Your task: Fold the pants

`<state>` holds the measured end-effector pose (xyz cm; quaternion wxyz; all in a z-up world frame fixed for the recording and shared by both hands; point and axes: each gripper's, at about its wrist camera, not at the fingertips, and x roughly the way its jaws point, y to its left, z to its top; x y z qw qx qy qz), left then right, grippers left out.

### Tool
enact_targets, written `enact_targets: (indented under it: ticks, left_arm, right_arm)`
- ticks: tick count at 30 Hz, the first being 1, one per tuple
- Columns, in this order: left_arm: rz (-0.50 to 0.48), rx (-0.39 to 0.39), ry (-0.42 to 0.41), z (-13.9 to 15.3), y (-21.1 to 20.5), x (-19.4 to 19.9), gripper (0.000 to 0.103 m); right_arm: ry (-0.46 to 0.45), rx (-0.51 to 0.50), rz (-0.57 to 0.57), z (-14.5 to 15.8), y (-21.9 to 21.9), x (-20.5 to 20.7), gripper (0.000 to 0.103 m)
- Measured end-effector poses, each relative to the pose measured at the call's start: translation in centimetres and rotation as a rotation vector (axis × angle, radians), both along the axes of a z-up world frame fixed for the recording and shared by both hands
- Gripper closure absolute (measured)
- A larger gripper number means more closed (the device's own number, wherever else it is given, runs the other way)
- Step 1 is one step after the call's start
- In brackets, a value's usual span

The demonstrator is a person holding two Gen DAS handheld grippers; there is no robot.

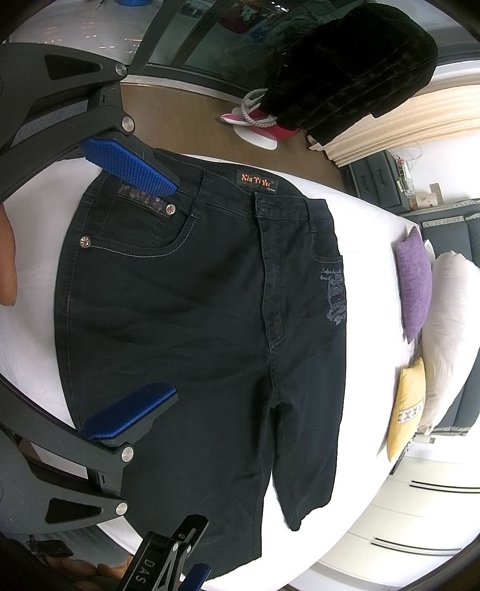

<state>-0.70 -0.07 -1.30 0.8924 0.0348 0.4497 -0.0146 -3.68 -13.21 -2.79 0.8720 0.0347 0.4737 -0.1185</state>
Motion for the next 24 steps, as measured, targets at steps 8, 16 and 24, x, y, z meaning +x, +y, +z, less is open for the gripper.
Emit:
enact_targets:
  ticks: [8,16,24]
  left_arm:
    - [0.000,0.000,0.001,0.01,-0.01,0.04,0.000]
    - [0.000,0.000,0.005,-0.28,0.16,-0.01,0.000]
    - [-0.001,-0.002,0.013,-0.81,0.40,-0.17,0.000]
  right_arm:
    - [0.001,0.000,0.001,-0.16,0.38,-0.14,0.000]
    - [0.003,0.001,0.002,-0.22,0.52,-0.15,0.000]
    - [0.009,0.008,0.005,-0.34,0.46,-0.03,0.000]
